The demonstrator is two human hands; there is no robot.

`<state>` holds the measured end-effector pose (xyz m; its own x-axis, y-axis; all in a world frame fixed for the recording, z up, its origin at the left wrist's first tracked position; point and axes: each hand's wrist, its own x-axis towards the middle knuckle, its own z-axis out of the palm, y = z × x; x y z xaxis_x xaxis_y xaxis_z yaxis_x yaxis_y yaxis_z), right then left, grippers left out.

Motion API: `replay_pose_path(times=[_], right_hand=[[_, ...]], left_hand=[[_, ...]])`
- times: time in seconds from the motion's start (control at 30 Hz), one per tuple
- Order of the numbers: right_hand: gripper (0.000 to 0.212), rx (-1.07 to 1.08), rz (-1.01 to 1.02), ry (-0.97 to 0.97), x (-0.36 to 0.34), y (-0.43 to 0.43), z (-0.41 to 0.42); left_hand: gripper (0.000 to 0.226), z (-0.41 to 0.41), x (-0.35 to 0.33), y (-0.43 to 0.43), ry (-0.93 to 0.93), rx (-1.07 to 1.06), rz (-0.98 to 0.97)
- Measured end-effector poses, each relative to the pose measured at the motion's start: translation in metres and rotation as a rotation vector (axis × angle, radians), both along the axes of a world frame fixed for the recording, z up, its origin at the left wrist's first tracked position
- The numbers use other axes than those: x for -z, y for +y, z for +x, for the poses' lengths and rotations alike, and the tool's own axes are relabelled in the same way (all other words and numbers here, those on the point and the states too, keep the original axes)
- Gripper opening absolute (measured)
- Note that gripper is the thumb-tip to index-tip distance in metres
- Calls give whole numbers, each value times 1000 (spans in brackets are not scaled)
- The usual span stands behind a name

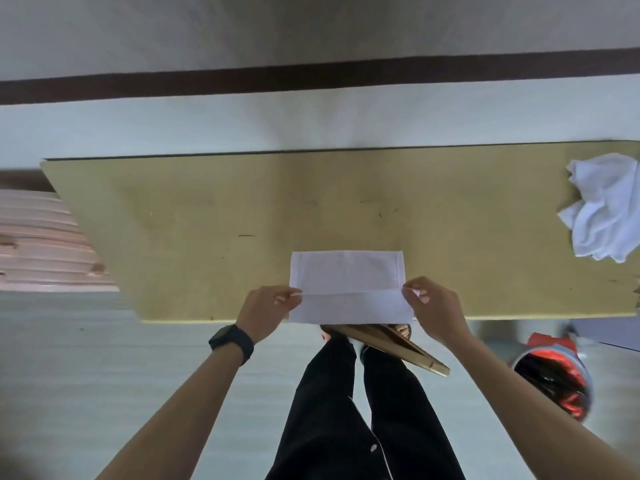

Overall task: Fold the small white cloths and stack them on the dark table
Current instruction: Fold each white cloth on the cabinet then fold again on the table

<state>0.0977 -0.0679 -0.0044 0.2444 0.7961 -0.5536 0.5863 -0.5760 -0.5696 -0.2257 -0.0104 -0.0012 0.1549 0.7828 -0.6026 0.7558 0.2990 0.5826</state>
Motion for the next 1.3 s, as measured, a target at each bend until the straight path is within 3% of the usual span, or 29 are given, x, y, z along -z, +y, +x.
replay_pose_path(times=[0.17, 0.3, 0.73, 0.9, 1.3], right_hand=[[14, 262, 5, 77, 17, 50, -6], [16, 347, 12, 94, 33, 68, -10], [18, 369, 42, -7, 48, 74, -23], [18, 353, 89, -108, 51, 72, -30], [17, 358, 115, -116, 54, 73, -27]], left_hand=[[9, 8, 20, 43, -112, -333, -37], [11, 17, 36, 59, -96, -429, -29], [15, 24, 51, 68, 36, -396, -26], [12, 31, 51, 63, 97, -319, 80], [11, 35, 55, 62, 165, -316, 121]])
